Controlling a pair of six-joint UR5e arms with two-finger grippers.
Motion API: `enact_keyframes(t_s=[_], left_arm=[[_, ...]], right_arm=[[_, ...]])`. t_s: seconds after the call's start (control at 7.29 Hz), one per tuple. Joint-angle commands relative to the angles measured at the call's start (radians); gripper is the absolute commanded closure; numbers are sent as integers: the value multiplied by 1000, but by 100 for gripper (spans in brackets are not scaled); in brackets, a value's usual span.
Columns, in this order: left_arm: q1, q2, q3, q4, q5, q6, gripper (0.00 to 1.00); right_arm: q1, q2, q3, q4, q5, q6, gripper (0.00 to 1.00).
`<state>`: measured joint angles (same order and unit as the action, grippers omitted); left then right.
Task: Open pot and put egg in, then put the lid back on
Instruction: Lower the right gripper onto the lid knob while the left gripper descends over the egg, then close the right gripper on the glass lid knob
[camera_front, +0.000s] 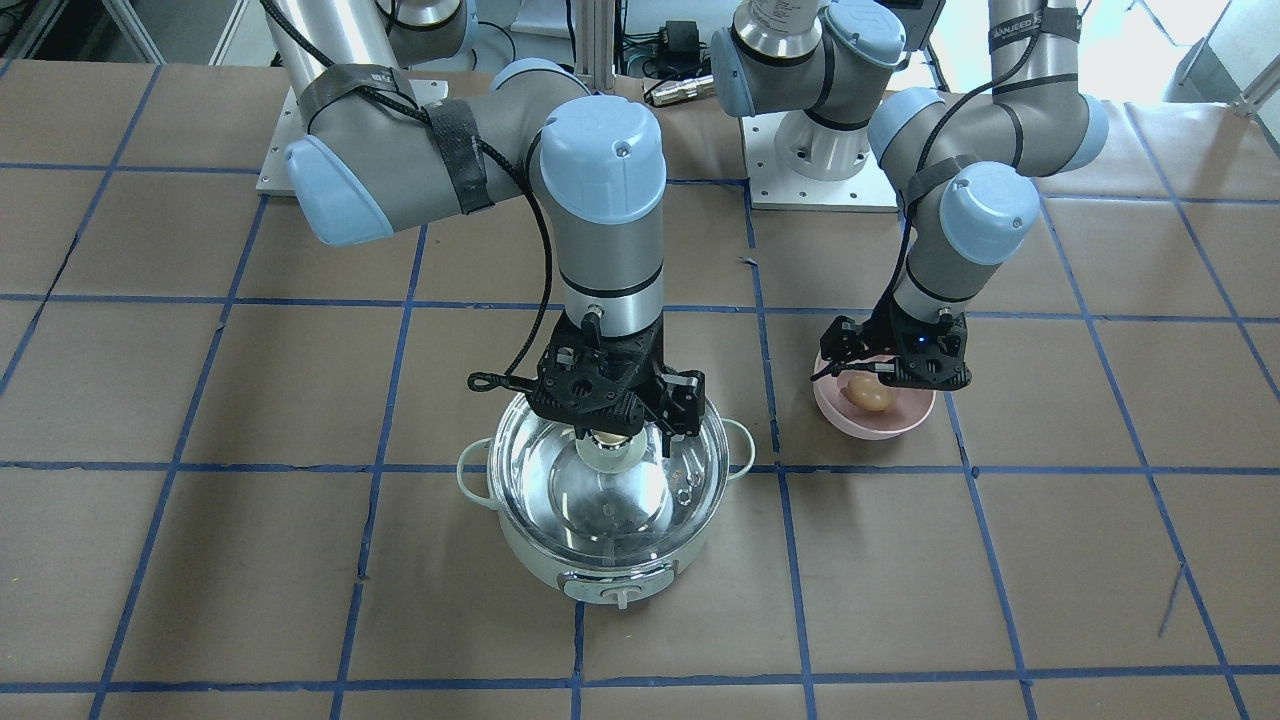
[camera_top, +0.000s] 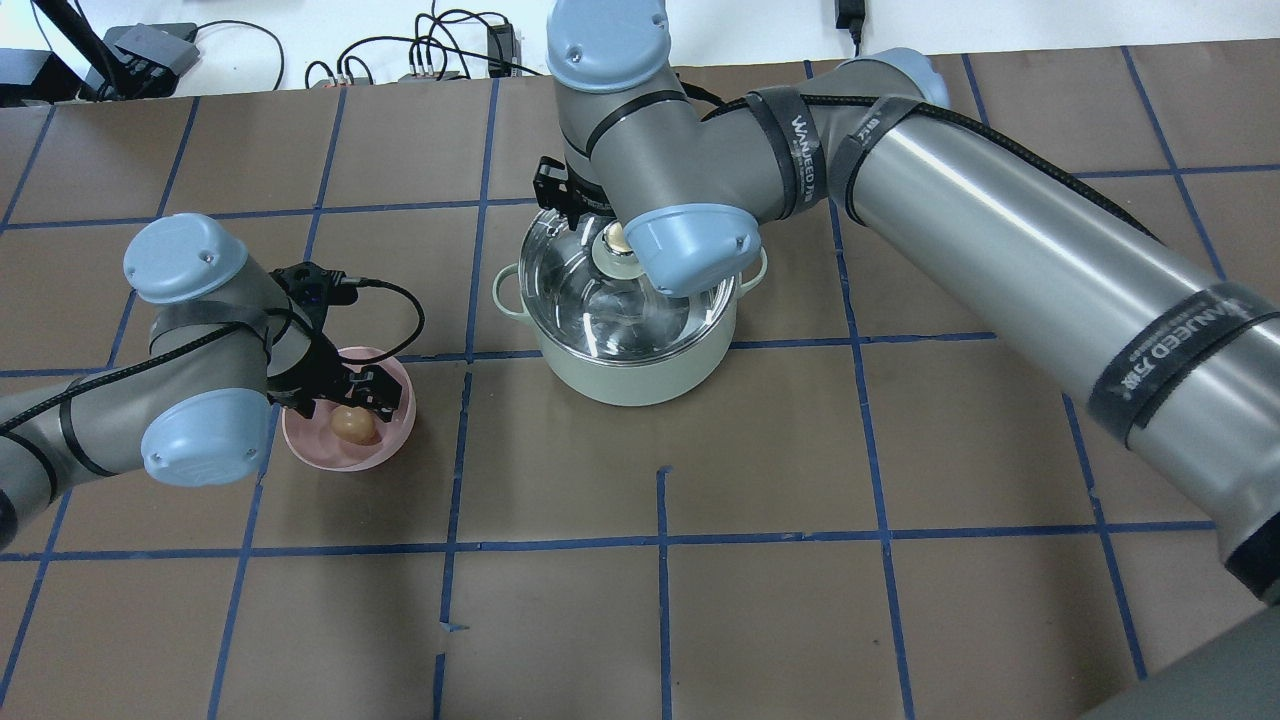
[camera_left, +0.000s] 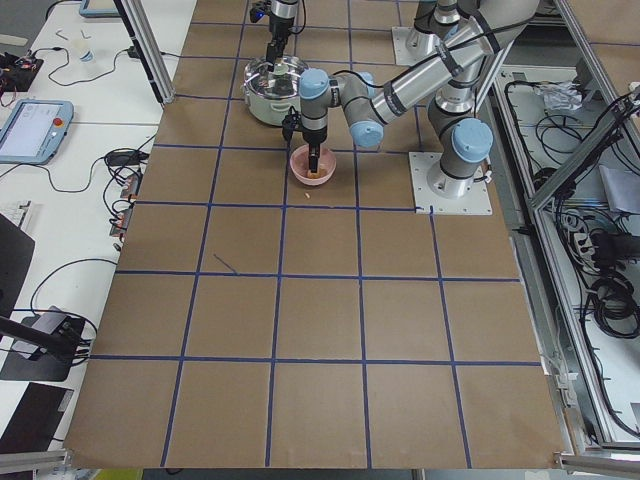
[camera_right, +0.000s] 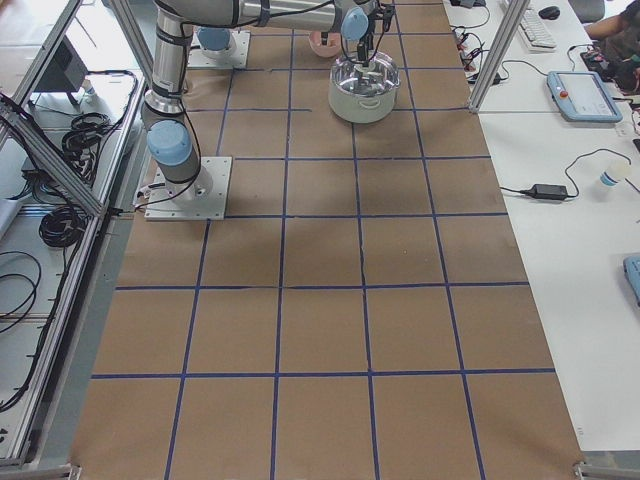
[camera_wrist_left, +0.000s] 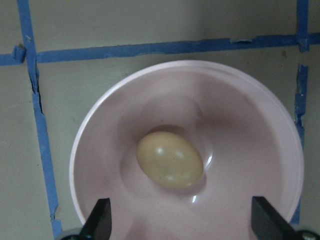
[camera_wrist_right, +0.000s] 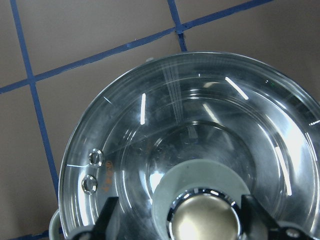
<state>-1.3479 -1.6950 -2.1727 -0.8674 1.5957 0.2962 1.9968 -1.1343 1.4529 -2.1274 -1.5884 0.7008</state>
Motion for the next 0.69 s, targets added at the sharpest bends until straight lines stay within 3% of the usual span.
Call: enact_keyframes(t_s=[0.0,0.55], left_arm=[[1,-15,1,4,0,0,2],[1,-52,-3,25,0,-2,3]], right_arm=[[0,-13,13,9,-1,-10,28],[-1,-25,37,14,-36,-41,46]])
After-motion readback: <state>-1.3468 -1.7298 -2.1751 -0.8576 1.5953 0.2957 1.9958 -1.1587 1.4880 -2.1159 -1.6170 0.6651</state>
